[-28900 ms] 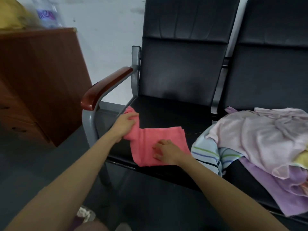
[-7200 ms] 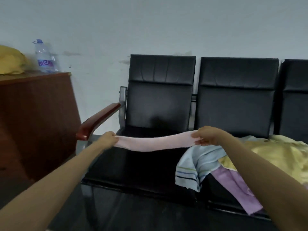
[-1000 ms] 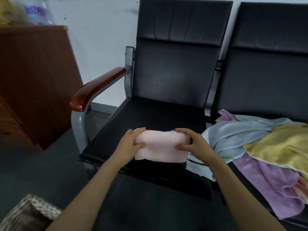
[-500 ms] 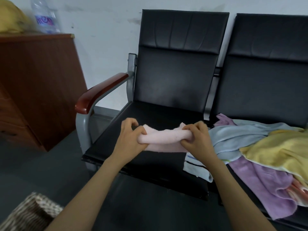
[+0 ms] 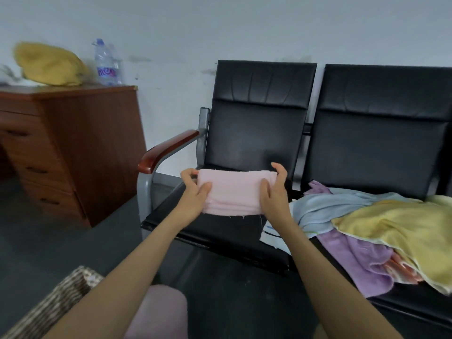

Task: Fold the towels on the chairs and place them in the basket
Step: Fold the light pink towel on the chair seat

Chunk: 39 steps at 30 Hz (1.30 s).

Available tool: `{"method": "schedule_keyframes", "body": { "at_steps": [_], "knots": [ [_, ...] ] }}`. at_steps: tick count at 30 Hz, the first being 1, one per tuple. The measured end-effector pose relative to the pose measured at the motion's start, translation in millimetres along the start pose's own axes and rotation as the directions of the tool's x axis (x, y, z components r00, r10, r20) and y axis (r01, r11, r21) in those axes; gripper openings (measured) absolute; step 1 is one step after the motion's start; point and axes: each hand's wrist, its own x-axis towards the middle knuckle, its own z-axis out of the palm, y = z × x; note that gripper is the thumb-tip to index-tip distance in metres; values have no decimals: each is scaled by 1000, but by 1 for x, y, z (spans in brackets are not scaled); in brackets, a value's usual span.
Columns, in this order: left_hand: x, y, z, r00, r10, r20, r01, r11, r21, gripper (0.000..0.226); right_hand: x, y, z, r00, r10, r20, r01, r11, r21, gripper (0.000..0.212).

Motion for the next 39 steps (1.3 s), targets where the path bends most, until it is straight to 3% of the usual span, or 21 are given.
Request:
{"method": "schedule_keyframes", "body": {
  "at_steps": [3, 5, 9, 12, 15, 18, 22, 26, 29, 32, 34, 36, 37, 39],
  "knots": [
    [-12, -5, -23, 996, 66, 58, -70, 995, 71, 10, -9, -8, 7, 986, -80, 145, 84, 996, -21, 32],
    [-19, -12, -41, 995, 69, 68, -72, 996, 51, 17, -15, -14, 20, 964, -118, 239, 134, 990, -52, 28],
    [-29, -45, -98, 999, -44, 26, 43, 998, 49, 21, -24, -25, 71, 879, -56, 473, 105, 991, -77, 20],
    [-49, -89, -152, 976, -205, 69, 202, 978, 51, 8, -35, -30, 123, 745, 35, 666, 28, 996, -84, 11],
    [-77, -131, -209, 922, -368, 122, 361, 929, 77, 33, -49, -29, 185, 591, 64, 804, 50, 992, -116, 29],
    [-103, -174, -253, 897, -438, 55, 422, 888, 185, 44, -69, -25, 254, 411, 84, 908, 101, 985, -138, 47],
    [-135, -238, -286, 836, -546, -63, 529, 770, 356, 56, -107, -14, 352, 197, 314, 929, 185, 918, -350, 59],
    [-181, -298, -302, 779, -622, -83, 563, 635, 529, 63, -162, 9, 422, -39, 476, 879, 354, 829, -433, 67],
    [-219, -333, -306, 686, -725, -61, 618, 536, 575, 64, -208, 32, 451, -129, 544, 829, 377, 801, -466, 76],
    [-254, -361, -303, 610, -788, -85, 668, 454, 589, 51, -256, 53, 469, -223, 574, 788, 385, 794, -470, 76],
    [-272, -379, -300, 546, -834, -85, 707, 404, 581, 43, -287, 65, 479, -269, 589, 762, 441, 778, -447, 58],
    [-286, -391, -298, 445, -894, -53, 758, 344, 554, 34, -314, 73, 487, -298, 612, 732, 486, 757, -436, 19],
    [-291, -395, -299, 406, -912, -51, 770, 312, 557, 28, -326, 77, 490, -313, 613, 725, 483, 761, -434, 14],
    [-299, -403, -299, 348, -934, -79, 796, 250, 551, 28, -345, 80, 496, -364, 600, 713, 449, 783, -430, 33]
  ]
}}
